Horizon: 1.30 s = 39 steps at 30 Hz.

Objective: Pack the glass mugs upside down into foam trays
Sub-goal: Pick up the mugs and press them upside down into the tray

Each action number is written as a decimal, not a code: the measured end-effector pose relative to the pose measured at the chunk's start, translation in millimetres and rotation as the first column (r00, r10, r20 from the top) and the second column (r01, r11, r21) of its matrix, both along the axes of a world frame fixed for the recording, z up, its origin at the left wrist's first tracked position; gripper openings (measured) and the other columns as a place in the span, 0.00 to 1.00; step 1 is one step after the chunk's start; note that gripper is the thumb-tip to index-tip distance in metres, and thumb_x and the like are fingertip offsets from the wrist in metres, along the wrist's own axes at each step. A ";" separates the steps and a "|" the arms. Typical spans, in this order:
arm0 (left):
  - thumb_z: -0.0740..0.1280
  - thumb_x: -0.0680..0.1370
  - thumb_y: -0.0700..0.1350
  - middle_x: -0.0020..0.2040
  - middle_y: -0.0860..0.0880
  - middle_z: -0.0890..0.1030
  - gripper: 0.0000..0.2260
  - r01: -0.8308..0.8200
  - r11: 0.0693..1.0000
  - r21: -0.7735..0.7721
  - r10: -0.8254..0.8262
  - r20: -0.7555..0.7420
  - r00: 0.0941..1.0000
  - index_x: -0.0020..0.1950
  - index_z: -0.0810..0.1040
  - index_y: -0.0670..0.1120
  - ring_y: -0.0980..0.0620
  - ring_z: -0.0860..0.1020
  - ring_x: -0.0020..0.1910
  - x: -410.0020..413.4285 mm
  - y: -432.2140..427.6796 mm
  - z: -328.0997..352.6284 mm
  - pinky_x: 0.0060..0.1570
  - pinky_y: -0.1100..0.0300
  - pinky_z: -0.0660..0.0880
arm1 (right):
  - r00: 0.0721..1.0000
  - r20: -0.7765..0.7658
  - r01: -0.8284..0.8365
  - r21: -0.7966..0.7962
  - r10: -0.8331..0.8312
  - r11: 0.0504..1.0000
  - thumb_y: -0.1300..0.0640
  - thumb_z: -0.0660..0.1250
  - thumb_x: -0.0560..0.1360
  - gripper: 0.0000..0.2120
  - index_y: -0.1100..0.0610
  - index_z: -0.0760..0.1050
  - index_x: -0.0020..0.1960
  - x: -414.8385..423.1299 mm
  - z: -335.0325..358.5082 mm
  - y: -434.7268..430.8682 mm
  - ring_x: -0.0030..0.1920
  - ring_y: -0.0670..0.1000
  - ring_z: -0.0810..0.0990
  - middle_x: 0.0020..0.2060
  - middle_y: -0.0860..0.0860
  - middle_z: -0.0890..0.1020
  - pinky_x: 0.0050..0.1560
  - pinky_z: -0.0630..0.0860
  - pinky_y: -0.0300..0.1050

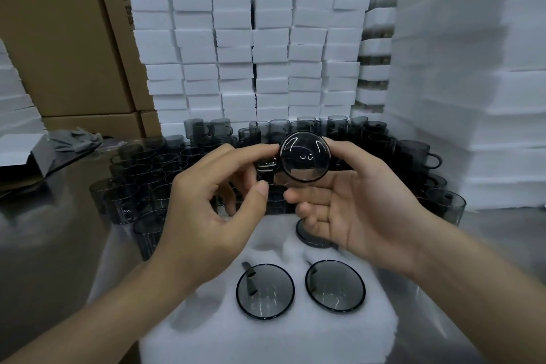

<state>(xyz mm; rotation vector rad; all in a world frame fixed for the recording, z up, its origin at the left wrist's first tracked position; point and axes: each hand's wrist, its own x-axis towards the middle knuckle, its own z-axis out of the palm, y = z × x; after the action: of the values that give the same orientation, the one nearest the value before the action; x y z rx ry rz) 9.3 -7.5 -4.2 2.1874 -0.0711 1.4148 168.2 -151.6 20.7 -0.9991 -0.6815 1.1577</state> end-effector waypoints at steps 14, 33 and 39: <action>0.81 0.72 0.59 0.51 0.50 0.82 0.34 -0.024 0.992 -0.126 0.004 -0.162 0.987 0.75 0.74 0.66 0.47 0.82 0.37 6.3 12.0 -3.0 0.37 0.57 0.79 | 0.811 0.531 0.116 0.267 -0.246 0.957 0.33 0.68 0.77 0.25 0.50 0.86 0.62 -4.6 -15.3 6.2 0.52 0.49 0.84 0.51 0.51 0.87 0.47 0.81 0.44; 0.80 0.72 0.56 0.61 0.57 0.85 0.24 0.065 0.961 -0.270 -0.099 -0.117 0.988 0.66 0.77 0.62 0.50 0.87 0.51 9.3 13.8 0.7 0.33 0.61 0.77 | 0.288 0.696 0.184 0.635 -0.658 0.751 0.47 0.81 0.71 0.33 0.45 0.77 0.74 0.0 -18.0 1.5 0.65 0.51 0.81 0.59 0.44 0.78 0.59 0.82 0.41; 0.79 0.76 0.51 0.62 0.55 0.87 0.26 0.167 0.917 -0.362 -0.259 -0.223 0.940 0.72 0.75 0.55 0.50 0.86 0.60 9.3 13.1 1.4 0.37 0.57 0.76 | 0.427 0.708 0.077 0.591 -0.562 0.803 0.58 0.81 0.74 0.28 0.46 0.77 0.72 2.1 -15.2 1.8 0.71 0.53 0.80 0.66 0.47 0.83 0.70 0.78 0.52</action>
<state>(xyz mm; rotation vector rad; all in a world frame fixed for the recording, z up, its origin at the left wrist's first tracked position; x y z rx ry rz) 18.6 5.6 -2.8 1.9904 0.0269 0.9230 170.3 -149.8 5.5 -1.1832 -1.4259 -0.0253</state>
